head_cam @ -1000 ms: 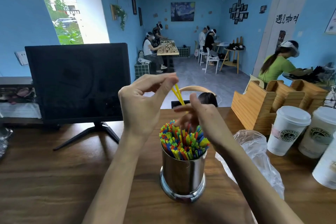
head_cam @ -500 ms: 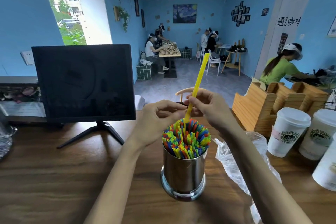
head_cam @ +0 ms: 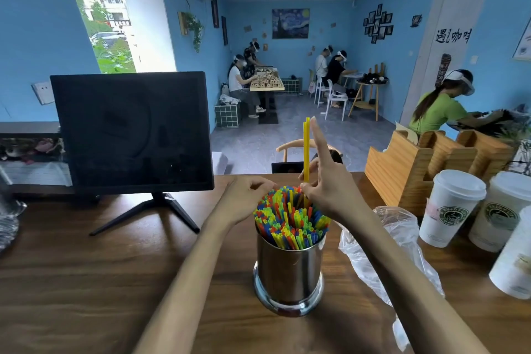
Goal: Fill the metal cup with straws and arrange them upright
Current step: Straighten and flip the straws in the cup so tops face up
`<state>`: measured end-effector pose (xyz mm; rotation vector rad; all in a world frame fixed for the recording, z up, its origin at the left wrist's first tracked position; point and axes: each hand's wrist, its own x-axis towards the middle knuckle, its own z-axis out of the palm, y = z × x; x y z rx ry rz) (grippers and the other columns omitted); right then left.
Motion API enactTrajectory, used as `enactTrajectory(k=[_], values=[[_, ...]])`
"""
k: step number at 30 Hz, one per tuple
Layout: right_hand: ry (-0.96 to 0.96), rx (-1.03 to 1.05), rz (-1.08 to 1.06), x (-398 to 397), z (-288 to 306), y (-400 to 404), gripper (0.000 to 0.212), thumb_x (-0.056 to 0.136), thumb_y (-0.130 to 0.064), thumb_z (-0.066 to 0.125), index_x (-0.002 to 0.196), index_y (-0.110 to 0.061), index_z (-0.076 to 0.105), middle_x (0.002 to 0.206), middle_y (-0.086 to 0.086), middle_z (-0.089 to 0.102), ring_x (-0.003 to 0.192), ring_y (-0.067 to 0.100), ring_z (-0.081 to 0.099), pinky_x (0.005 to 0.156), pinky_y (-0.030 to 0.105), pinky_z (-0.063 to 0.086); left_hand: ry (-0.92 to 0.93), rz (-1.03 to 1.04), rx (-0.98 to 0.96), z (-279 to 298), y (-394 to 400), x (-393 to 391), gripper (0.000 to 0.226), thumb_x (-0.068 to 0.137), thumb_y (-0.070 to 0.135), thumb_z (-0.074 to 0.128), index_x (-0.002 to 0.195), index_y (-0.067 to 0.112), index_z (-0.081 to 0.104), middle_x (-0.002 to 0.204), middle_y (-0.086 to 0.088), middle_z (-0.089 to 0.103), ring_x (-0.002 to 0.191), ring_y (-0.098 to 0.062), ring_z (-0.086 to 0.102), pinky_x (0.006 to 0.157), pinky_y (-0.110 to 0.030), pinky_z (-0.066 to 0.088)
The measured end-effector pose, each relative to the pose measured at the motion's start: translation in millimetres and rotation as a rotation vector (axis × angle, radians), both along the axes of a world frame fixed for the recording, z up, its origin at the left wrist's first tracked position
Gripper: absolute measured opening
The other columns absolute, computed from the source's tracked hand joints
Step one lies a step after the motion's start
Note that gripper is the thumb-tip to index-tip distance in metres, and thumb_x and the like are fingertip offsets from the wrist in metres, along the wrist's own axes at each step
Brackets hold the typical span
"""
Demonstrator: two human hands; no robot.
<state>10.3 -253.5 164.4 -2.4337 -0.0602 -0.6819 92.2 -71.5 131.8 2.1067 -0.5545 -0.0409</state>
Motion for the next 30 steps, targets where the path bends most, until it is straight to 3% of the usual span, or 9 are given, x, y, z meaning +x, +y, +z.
enactTrajectory(k=[5, 8, 10, 12, 14, 20, 25, 28, 30], values=[[-0.065, 0.009, -0.063, 0, -3, 3, 0.079, 0.092, -0.015, 0.069, 0.154, -0.03, 0.024, 0.08, -0.012, 0.054, 0.064, 0.01, 0.059, 0.062, 0.031, 0.053, -0.015, 0.022, -0.035, -1, 2, -2, 0.024, 0.103, 0.033, 0.056, 0.114, 0.023, 0.075, 0.102, 0.016, 0.069, 0.101, -0.003, 0.064, 0.071, -0.01, 0.048], [-0.032, -0.003, -0.092, 0, -7, 4, 0.034, 0.095, -0.03, 0.069, 0.128, -0.023, 0.06, 0.092, -0.009, 0.067, 0.076, 0.009, 0.062, 0.076, 0.034, 0.058, -0.117, 0.081, -0.171, 11, -1, -9, 0.025, 0.101, 0.034, 0.059, 0.122, 0.026, 0.071, 0.108, 0.014, 0.068, 0.107, -0.007, 0.063, 0.077, -0.008, 0.048], [-0.039, 0.001, -0.064, 0, -9, 5, 0.022, 0.093, -0.032, 0.072, 0.113, -0.023, 0.071, 0.097, -0.006, 0.074, 0.08, 0.007, 0.065, 0.081, 0.032, 0.059, -0.154, -0.007, -0.353, 24, -4, -16, 0.03, 0.099, 0.04, 0.061, 0.129, 0.039, 0.064, 0.116, 0.011, 0.07, 0.11, -0.008, 0.065, 0.09, -0.019, 0.054], [-0.022, -0.033, -0.031, 1, -9, 6, 0.018, 0.09, -0.035, 0.074, 0.105, -0.024, 0.075, 0.097, -0.006, 0.077, 0.085, 0.008, 0.07, 0.084, 0.037, 0.059, -0.169, -0.133, -0.49, 39, -10, -26, 0.041, 0.098, 0.04, 0.063, 0.137, 0.048, 0.053, 0.126, 0.009, 0.068, 0.114, -0.011, 0.066, 0.097, -0.033, 0.054], [0.031, -0.075, -0.003, 1, -7, 6, 0.019, 0.089, -0.037, 0.075, 0.103, -0.024, 0.077, 0.098, -0.004, 0.077, 0.089, 0.012, 0.07, 0.085, 0.039, 0.059, -0.244, -0.19, -0.55, 52, -17, -35, 0.049, 0.098, 0.03, 0.066, 0.142, 0.043, 0.049, 0.128, 0.008, 0.069, 0.111, -0.011, 0.068, 0.096, -0.032, 0.055], [0.012, -0.037, 0.066, 4, -2, 3, 0.024, 0.091, -0.04, 0.072, 0.104, -0.021, 0.078, 0.094, -0.006, 0.076, 0.083, 0.001, 0.067, 0.075, 0.021, 0.052, -0.44, -0.034, -0.387, 56, -23, -34, 0.025, 0.091, 0.019, 0.075, 0.11, 0.035, 0.076, 0.096, 0.015, 0.077, 0.085, -0.005, 0.072, 0.079, -0.034, 0.061], [-0.062, 0.016, 0.053, 6, -10, 0, 0.038, 0.093, -0.049, 0.062, 0.111, -0.017, 0.075, 0.095, -0.004, 0.077, 0.083, 0.005, 0.069, 0.074, 0.03, 0.055, -0.407, -0.135, -0.127, 41, -22, -33, 0.023, 0.096, 0.024, 0.068, 0.116, 0.032, 0.076, 0.118, 0.014, 0.073, 0.104, 0.018, 0.058, 0.095, -0.021, 0.053], [-0.034, 0.0, 0.021, 7, -20, -1, 0.03, 0.093, -0.047, 0.065, 0.103, -0.02, 0.075, 0.083, -0.013, 0.069, 0.074, -0.002, 0.062, 0.068, 0.027, 0.05, -0.25, -0.226, -0.194, 38, -17, -28, 0.023, 0.101, 0.03, 0.061, 0.119, 0.034, 0.074, 0.137, 0.015, 0.063, 0.124, 0.007, 0.054, 0.1, -0.021, 0.05], [-0.013, 0.021, -0.003, 6, -21, 0, 0.026, 0.094, -0.034, 0.07, 0.118, -0.024, 0.069, 0.084, -0.016, 0.063, 0.075, -0.002, 0.06, 0.072, 0.029, 0.054, -0.208, -0.143, -0.309, 36, -10, -22, 0.023, 0.103, 0.03, 0.057, 0.12, 0.034, 0.072, 0.13, 0.016, 0.066, 0.12, 0.004, 0.058, 0.096, -0.017, 0.048]])
